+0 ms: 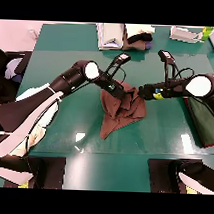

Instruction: Fold the shirts.

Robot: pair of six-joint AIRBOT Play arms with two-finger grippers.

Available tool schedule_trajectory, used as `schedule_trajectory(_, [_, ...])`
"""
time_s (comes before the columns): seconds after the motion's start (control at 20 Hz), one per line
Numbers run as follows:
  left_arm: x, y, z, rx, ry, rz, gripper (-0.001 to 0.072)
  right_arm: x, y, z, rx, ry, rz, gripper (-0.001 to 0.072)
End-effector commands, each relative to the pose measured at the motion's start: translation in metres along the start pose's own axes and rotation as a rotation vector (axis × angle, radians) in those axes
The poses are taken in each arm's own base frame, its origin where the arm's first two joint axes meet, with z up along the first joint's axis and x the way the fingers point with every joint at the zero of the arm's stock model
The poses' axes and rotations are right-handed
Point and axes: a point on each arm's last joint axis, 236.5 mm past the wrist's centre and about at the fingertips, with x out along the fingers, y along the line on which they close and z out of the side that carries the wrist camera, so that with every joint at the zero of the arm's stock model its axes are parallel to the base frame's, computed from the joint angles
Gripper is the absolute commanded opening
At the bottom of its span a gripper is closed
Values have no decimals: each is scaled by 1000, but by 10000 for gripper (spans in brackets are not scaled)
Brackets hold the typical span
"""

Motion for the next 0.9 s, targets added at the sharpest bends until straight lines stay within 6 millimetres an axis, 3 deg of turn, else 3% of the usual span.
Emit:
schedule_trajectory(0.0, [-22,34,12,-72,-34,81,25,-8,1,3,-6,-23,-2,14])
schedule_trajectory(0.1, [-68,66,33,-119,-126,136,24,-28,-3,8,-15,-75,-30,14])
schedule_trajectory(0.25, [-150,109,50,-173,-257,230,25,-63,-27,7,40,-112,-83,14])
schedule_trajectory(0.35, [-199,125,48,-189,-306,282,25,-87,-50,13,100,-165,-122,13])
schedule_trajectory(0.45, [-226,127,42,-196,-316,304,25,-109,-64,22,146,-241,-141,14])
schedule_trajectory(0.55, [-228,116,36,-179,-287,286,24,-116,-67,23,149,-261,-148,14])
schedule_trajectory(0.65, [-216,109,18,-140,-202,273,24,-116,-70,21,145,-253,-161,14])
schedule_trajectory(0.85, [-208,141,-46,-221,-5,354,25,-124,-98,17,171,-245,-233,14])
